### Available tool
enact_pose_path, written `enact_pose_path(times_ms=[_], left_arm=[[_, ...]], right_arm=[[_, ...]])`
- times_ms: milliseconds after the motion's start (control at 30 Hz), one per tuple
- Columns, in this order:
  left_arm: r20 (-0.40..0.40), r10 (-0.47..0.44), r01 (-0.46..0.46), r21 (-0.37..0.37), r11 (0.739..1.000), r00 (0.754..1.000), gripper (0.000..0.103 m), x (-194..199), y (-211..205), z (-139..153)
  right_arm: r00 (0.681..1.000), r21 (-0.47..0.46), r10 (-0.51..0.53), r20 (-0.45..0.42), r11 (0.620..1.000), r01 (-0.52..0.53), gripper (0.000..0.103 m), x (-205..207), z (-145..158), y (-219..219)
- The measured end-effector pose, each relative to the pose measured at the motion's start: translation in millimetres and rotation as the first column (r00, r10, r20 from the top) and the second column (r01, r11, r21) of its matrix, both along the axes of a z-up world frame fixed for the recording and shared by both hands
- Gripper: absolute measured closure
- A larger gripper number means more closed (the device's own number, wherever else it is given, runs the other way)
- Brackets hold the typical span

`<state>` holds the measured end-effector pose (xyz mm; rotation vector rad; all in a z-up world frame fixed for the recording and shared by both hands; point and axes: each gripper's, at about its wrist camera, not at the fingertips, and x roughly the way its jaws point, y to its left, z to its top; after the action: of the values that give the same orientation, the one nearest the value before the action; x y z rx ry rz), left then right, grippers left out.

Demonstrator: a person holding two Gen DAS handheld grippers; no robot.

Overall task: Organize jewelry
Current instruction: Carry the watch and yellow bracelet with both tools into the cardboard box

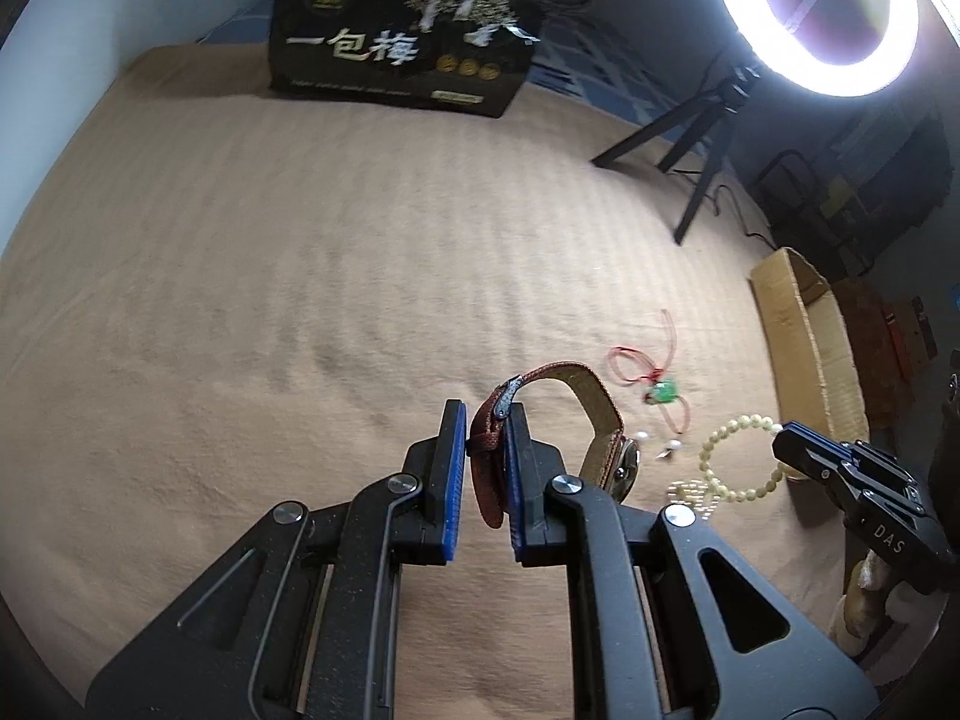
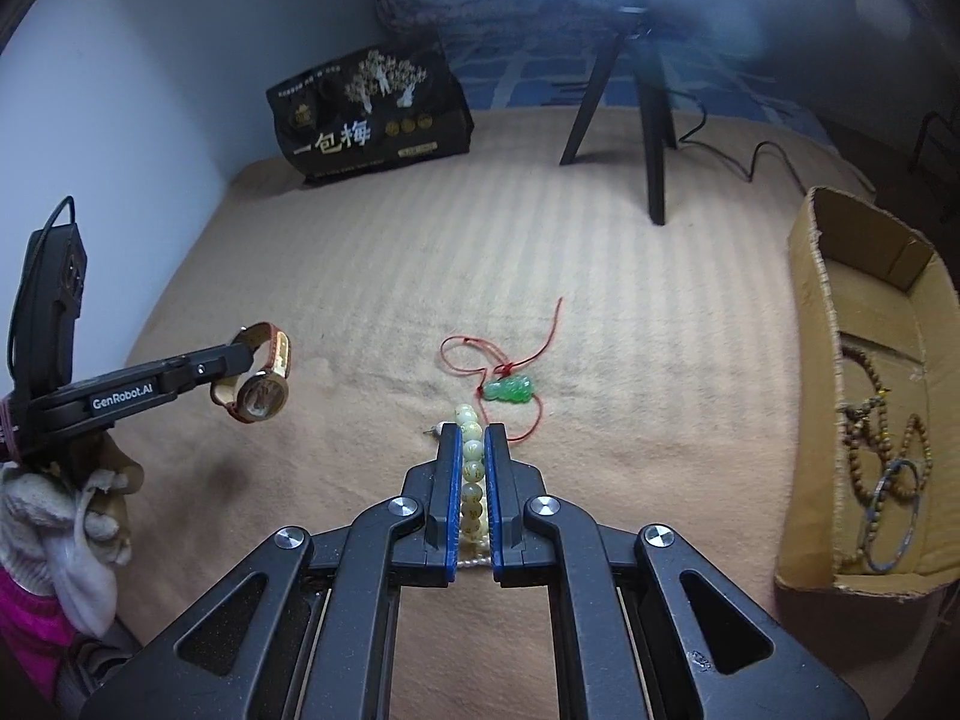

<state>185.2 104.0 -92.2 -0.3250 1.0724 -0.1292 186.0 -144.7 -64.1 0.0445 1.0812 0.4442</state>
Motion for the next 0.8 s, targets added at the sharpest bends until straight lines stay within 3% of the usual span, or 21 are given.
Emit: enact_pose_path(times_ms=[400, 800], left_arm=[[0.048, -0.094, 0.095, -0.034, 0.995, 0.994, 0.092, -4, -57, 19], [0.093, -0.207, 0.213, -0.055, 0.976, 0.974, 0.092, -3, -129, 39]], right_arm=[[0.995, -0.012, -0.067, 0.073, 0.998, 0.068, 0.097, -7, 28, -50], [0.974, -0.015, -0.179, 0.139, 0.983, 0.183, 0.097, -11, 55, -112]])
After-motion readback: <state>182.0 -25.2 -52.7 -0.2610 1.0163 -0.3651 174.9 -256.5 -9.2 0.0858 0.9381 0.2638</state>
